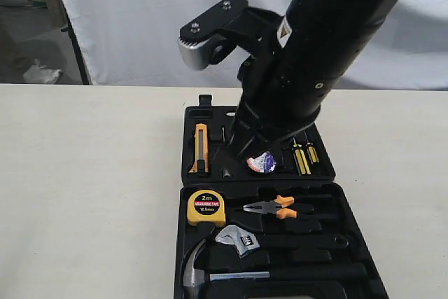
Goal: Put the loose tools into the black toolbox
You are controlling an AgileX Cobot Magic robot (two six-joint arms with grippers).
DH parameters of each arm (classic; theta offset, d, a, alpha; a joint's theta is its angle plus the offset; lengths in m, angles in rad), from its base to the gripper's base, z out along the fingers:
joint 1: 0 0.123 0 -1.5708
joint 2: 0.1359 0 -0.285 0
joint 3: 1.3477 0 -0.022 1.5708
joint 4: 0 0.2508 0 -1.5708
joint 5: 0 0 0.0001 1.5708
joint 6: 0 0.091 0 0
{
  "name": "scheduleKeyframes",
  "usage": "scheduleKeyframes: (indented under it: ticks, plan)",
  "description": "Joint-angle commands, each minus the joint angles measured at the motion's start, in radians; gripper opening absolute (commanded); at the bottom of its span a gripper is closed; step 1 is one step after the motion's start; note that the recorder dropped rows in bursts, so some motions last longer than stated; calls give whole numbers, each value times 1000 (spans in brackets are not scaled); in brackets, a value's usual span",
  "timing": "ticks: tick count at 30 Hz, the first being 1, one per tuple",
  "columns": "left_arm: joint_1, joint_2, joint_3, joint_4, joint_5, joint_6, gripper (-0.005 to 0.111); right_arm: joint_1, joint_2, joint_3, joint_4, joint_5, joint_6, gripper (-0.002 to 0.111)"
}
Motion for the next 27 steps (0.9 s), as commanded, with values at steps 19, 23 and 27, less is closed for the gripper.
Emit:
scheduleKeyframes:
  ticks: [19,23,27]
  plan:
    - [25,-3,-3,4,-7,-5,1,-1,-616,691,117,-582,106,-1]
    - [25,-3,-3,4,-7,-5,1,-1,-706,898,117,-796,106,-1]
    - [25,-3,-3,4,-7,-5,1,-1,-774,1060,117,-964,110,-1]
